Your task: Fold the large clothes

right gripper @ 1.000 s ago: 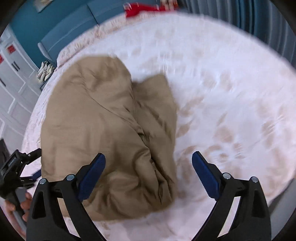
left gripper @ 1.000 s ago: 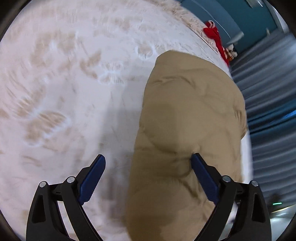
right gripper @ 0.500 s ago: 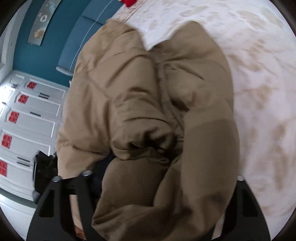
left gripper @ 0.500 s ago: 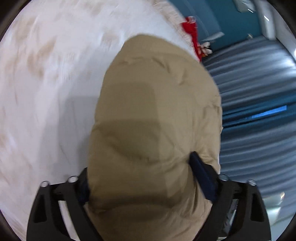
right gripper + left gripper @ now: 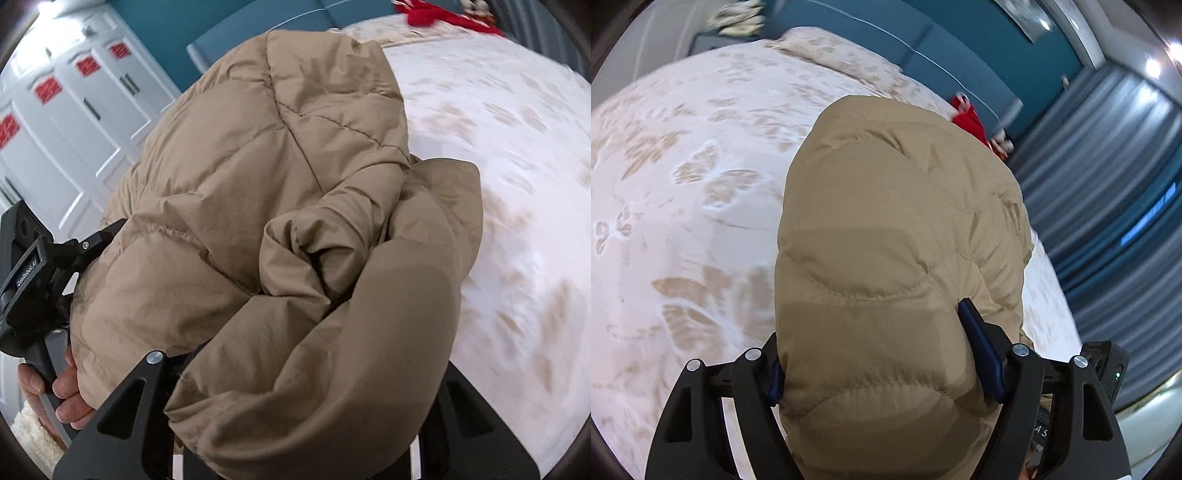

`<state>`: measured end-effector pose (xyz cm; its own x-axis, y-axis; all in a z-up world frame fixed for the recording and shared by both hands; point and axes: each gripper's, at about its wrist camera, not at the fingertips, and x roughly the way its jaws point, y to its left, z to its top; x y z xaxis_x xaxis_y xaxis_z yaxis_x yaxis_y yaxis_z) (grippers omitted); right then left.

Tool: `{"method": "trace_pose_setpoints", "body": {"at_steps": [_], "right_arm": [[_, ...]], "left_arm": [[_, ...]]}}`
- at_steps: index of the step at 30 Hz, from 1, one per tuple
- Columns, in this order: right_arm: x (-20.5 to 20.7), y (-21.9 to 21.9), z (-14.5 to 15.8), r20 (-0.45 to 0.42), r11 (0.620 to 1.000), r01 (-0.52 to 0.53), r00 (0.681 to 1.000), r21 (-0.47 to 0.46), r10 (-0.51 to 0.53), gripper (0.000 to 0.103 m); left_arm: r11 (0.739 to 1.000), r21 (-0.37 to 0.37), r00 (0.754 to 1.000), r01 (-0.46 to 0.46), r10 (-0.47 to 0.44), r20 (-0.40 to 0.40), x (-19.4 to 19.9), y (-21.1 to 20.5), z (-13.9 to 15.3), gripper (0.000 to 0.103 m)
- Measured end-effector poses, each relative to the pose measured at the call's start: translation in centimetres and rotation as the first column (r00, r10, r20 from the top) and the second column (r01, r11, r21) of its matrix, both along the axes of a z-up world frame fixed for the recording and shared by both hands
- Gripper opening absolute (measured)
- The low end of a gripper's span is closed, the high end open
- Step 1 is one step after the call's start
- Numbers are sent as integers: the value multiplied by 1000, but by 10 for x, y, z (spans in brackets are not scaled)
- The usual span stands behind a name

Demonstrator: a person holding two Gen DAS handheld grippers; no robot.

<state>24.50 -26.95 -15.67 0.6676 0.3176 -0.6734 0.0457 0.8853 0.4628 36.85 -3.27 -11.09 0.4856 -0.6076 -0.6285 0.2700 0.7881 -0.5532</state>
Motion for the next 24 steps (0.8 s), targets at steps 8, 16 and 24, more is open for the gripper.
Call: {"method": "trace_pose_setpoints", "body": {"at_steps": [8,16,24], "right_arm": [[34,13,-11,-19,999,-31,999,-37,30,33],[17,-16,-10,-106,999,7,994,44,-2,61],[-74,-14,64,8,989,109,994,-97,-109,56]], "left_arm": [[996,-80,998,-50,48,-34,14,33,-44,76],[972,174,987,-155,162,-22,-5,31,-7,85],[831,476,958,-286,242,154,-83,16,62,88]]}}
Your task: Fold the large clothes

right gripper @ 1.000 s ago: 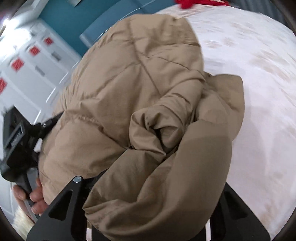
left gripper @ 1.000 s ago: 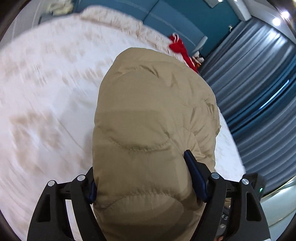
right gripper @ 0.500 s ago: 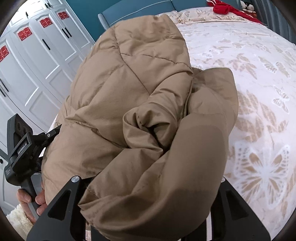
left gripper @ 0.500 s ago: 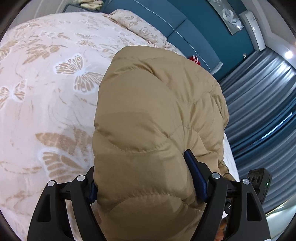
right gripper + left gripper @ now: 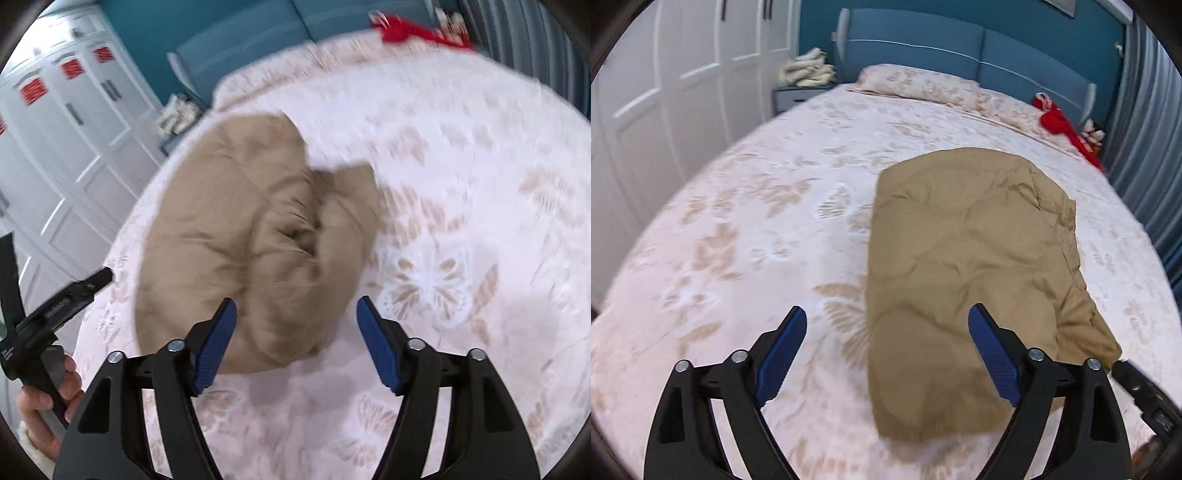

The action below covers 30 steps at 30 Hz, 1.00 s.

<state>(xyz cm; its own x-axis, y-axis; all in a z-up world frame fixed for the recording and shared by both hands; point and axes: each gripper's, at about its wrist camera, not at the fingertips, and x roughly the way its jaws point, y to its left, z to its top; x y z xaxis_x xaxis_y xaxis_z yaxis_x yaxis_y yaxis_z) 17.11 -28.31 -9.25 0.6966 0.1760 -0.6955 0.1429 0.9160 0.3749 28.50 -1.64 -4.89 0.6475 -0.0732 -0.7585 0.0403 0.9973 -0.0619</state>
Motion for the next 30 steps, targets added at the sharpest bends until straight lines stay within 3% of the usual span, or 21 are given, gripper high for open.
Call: {"method": "trace_pose_setpoints", "body": {"at_steps": [1,3,5,8,11,16,17,19,22,30], "right_arm": [[-3,13,11,25,998,-27,999,-64,28,42],[3,30,16,19,986,-78,997,-148,81,23],[15,32,2,-33,981,-108,994,-162,104,19],[35,31,-43,-181,968,-120,980,-220,81,17],[29,24,-64,-233,974,-102,971,-204,53,16],[-16,21,-25,-159,982,-45,987,-183,16,21],[-27,23,-13,-137,982,-33,991,-185,8,25],[-49,29,7,-91,981,-13,996,-193,-5,48],[-80,47,35,-14,965,9,1000,-263,-13,57],[-131,78,59,38,957,-2,999,-291,14,62]], "left_arm": [[1000,25,1000,-19,19,-12,-6,-4,1,88],[998,58,999,-25,27,-33,-15,-11,0,88],[996,78,998,-32,36,-49,-21,-19,-2,88],[994,103,996,-34,42,-80,-24,-24,-9,88],[994,103,995,-31,41,-94,-30,-26,-13,88],[993,114,997,-35,43,-65,-51,-29,-4,88],[992,122,997,-39,46,-57,-57,-31,-1,88],[989,137,997,-57,63,-37,-73,-32,5,88],[990,124,997,-67,69,-19,-94,-32,11,88],[984,150,996,-92,88,32,-159,-30,30,88]]}}
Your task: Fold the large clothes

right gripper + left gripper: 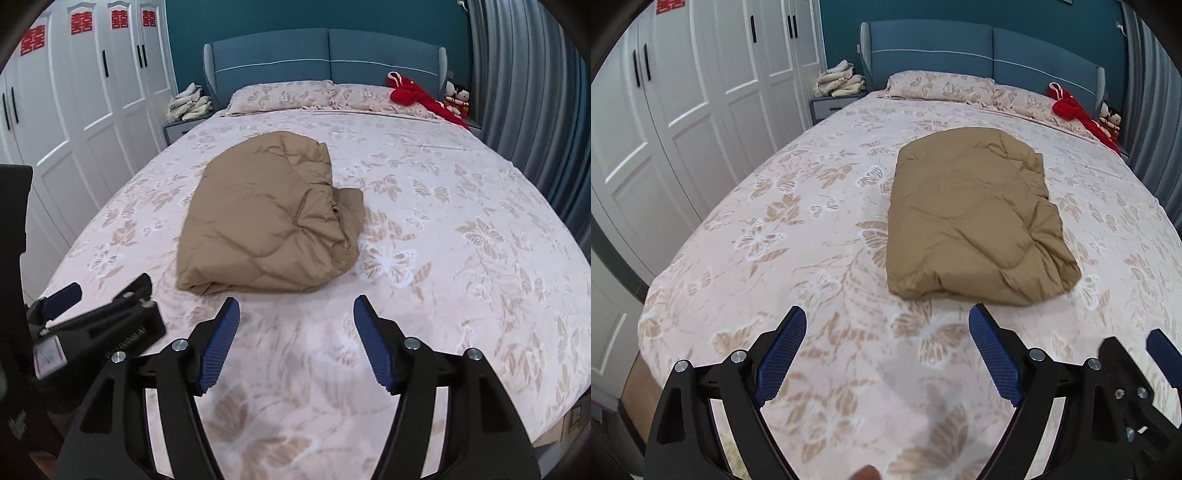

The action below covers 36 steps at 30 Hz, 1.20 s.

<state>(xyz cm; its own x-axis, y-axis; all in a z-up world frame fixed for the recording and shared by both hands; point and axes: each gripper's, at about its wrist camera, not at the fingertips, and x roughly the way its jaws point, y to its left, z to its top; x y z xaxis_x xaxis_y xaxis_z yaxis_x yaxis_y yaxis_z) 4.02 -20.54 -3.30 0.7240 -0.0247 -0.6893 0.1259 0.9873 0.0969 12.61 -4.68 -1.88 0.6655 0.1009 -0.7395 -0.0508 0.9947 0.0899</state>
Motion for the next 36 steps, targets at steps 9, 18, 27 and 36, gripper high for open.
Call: {"method": "trace_pose_setpoints", "body": {"at_steps": [9,18,27,36], "right_arm": [[-35,12,7,12,1000,13,1000,-24,-13,62],[-44,13,5,11,1000,15,1000,-15,-15,62],[-44,13,4,12,1000,14,1000,-18,-13,62],[-45,15,3,10,1000,15,1000,-19,-15,62]], "left_arm": [[998,58,999,-38,36,33,-38,2,2,87],[997,64,998,-52,50,43,-48,5,5,86],[997,58,997,-58,55,48,-50,5,7,84],[996,58,997,-63,60,56,-52,5,7,84]]}}
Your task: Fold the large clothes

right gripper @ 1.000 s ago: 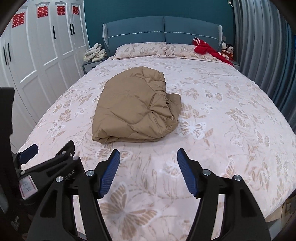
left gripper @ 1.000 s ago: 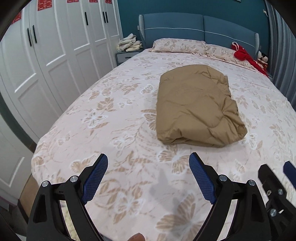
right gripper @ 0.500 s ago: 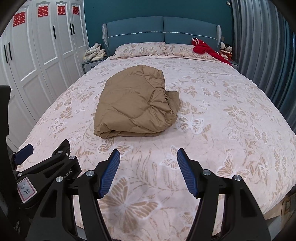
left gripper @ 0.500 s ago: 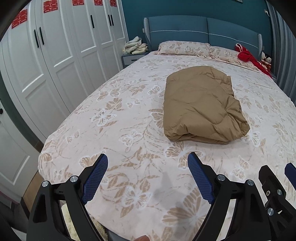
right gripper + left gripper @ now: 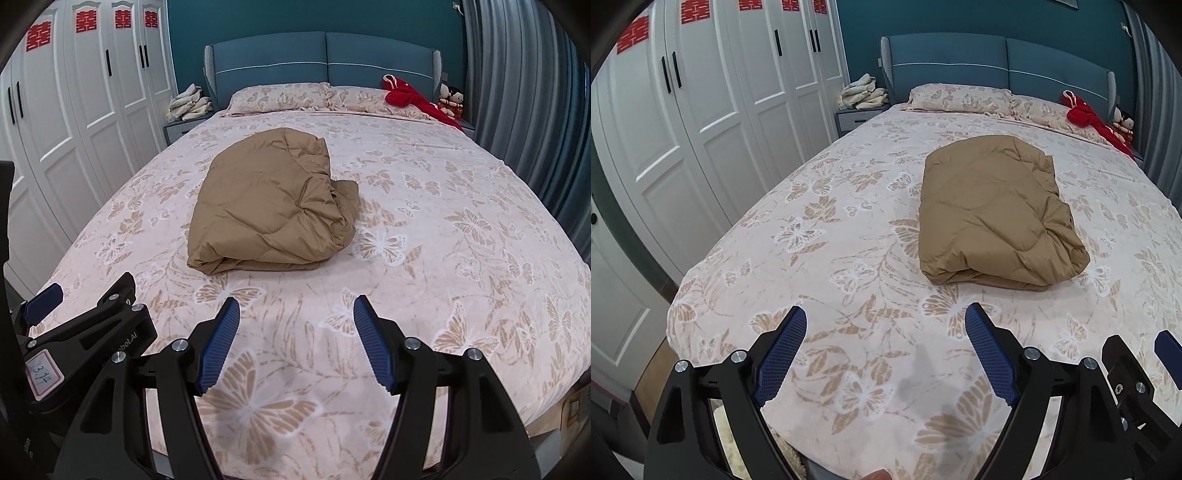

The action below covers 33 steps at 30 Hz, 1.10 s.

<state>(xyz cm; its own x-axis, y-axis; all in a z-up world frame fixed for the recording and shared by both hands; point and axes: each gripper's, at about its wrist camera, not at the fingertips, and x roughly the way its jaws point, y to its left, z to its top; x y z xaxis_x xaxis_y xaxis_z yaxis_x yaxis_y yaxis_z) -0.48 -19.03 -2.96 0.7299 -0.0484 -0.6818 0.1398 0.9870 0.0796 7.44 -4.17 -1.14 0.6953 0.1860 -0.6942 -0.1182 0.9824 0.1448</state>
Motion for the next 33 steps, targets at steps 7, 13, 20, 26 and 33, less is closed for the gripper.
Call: {"method": "trace_pose_setpoints", "body": {"at_steps": [7,13,20,26,33], "right_arm": [[0,0,0,0,1000,-1,1000,0,1,62],[-1,1,0,2,1000,-1,1000,0,1,62],[-1,2,0,3,1000,0,1000,-1,0,62],[0,1,0,2,1000,-1,1000,-1,1,62],[0,1,1,3,1000,1,1000,-5,-1,61]], "left_arm": [[1000,-4,1000,-1,1,-3,0,1,0,84],[1000,-4,1000,-3,3,-1,-1,2,0,84],[1000,-2,1000,-4,4,2,-1,3,1,84],[1000,-15,1000,15,-15,14,0,5,5,84],[1000,-7,999,13,-13,44,-2,2,7,83]]}}
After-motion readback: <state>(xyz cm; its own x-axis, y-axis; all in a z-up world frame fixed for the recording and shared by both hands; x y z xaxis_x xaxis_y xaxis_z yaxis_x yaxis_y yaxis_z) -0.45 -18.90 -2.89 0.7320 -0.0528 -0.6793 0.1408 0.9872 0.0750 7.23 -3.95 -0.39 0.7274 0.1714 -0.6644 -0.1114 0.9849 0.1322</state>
